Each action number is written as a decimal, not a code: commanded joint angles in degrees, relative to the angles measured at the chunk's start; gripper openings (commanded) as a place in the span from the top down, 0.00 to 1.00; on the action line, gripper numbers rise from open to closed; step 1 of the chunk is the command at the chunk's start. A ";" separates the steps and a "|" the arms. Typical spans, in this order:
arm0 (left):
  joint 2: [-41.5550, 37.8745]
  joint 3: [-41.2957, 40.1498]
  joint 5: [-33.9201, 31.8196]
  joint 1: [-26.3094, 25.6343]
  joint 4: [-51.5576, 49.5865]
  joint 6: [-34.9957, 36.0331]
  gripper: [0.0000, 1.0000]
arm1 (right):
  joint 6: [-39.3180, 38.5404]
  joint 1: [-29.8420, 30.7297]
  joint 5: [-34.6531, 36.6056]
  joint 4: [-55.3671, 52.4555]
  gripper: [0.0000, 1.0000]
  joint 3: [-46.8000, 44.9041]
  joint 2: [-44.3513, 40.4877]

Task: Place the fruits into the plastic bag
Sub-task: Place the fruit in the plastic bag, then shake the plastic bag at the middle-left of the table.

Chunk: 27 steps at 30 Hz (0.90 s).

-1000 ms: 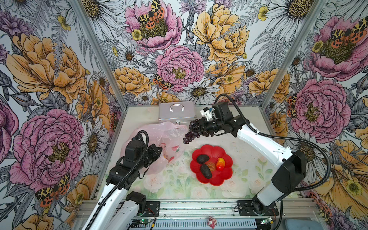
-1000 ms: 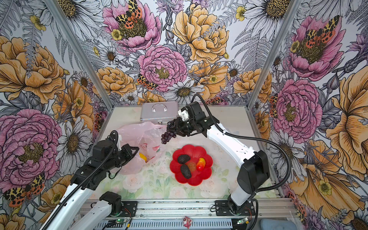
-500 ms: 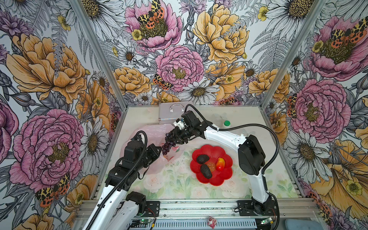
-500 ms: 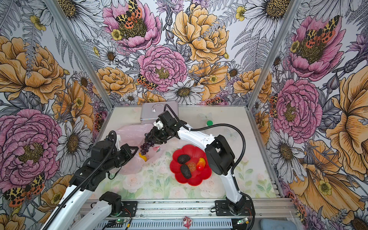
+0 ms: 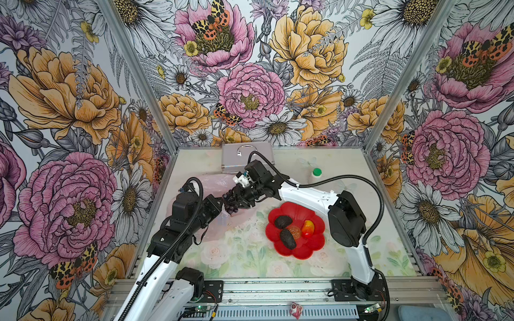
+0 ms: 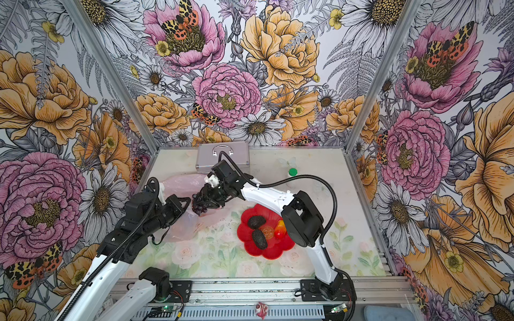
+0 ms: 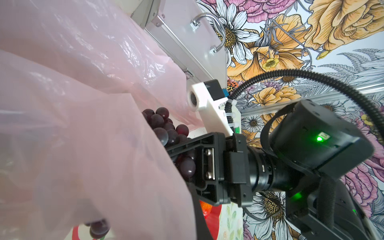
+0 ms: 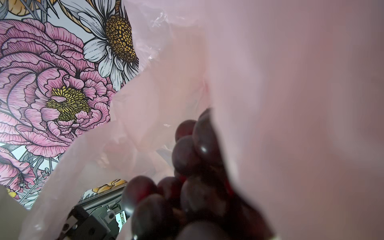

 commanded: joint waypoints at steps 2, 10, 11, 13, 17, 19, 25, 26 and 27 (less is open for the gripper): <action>1.64 2.95 -1.19 2.02 2.50 0.33 1.00 | -6.11 0.07 -1.54 1.89 0.61 -1.27 -2.31; 5.64 6.70 1.16 2.72 2.48 3.13 1.00 | -11.41 0.70 -2.12 1.82 0.61 -3.48 -1.80; 6.01 7.06 1.26 2.58 2.57 3.47 1.00 | -11.70 0.87 -2.61 1.76 0.61 -2.89 -1.18; 6.54 7.52 1.31 2.57 2.90 3.84 1.00 | -12.83 1.40 -2.81 1.06 0.61 -1.61 0.12; 7.63 8.71 2.59 2.23 4.16 4.91 1.00 | -13.14 1.65 -2.36 0.44 0.61 -0.42 1.85; 8.43 9.98 3.36 1.56 4.25 6.17 1.00 | -13.83 1.79 -1.09 0.30 0.61 0.22 2.19; 11.69 13.68 6.09 -3.01 5.16 7.53 1.00 | -15.75 1.81 3.32 0.05 0.61 4.59 3.28; 12.72 14.77 6.18 -4.58 5.04 8.33 1.00 | -16.12 1.59 3.32 0.08 0.61 6.14 3.82; 14.03 16.19 6.38 -6.34 4.84 9.07 1.00 | -16.09 1.05 3.38 0.17 0.61 7.98 4.52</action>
